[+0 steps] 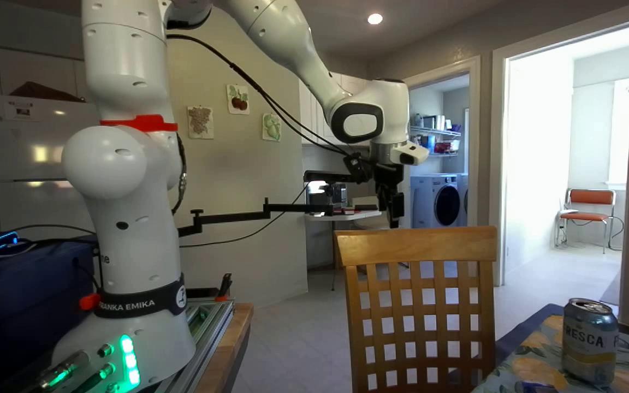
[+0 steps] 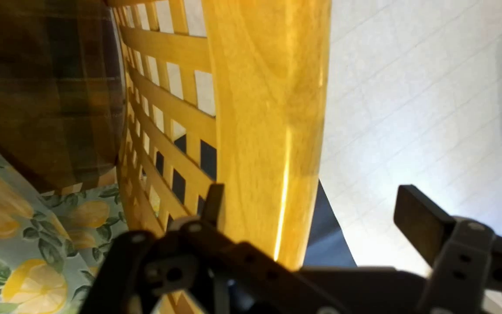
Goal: Push the chair forward
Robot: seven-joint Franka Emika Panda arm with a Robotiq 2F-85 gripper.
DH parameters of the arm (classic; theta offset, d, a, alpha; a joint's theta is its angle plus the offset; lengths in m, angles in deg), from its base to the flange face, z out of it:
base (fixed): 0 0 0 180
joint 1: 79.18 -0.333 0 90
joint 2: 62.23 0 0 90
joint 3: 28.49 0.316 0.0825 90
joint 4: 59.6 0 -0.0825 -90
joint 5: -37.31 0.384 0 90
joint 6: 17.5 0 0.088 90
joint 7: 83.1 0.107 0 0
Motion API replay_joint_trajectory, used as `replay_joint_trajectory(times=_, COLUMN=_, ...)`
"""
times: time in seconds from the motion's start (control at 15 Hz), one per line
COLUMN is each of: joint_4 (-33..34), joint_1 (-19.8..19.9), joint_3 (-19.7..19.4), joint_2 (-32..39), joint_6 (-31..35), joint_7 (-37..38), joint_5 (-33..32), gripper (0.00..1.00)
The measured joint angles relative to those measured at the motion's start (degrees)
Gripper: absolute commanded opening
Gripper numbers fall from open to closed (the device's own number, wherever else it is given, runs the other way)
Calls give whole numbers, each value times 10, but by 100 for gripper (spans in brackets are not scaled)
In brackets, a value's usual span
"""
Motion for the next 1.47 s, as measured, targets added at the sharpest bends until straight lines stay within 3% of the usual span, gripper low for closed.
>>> replay_joint_trajectory(times=0.2, joint_4=2, joint_1=-7, joint_3=13, joint_2=21, joint_6=30, joint_7=31, joint_5=-23, gripper=100)
replay_joint_trajectory(times=0.53, joint_4=2, joint_1=-9, joint_3=1, joint_2=36, joint_6=81, joint_7=210, joint_5=-253, gripper=100)
replay_joint_trajectory(times=0.67, joint_4=4, joint_1=-8, joint_3=-5, joint_2=36, joint_6=81, joint_7=260, joint_5=-315, gripper=100)
replay_joint_trajectory(times=1.47, joint_4=16, joint_1=-23, joint_3=7, joint_2=37, joint_6=80, joint_7=265, joint_5=-319, gripper=100)
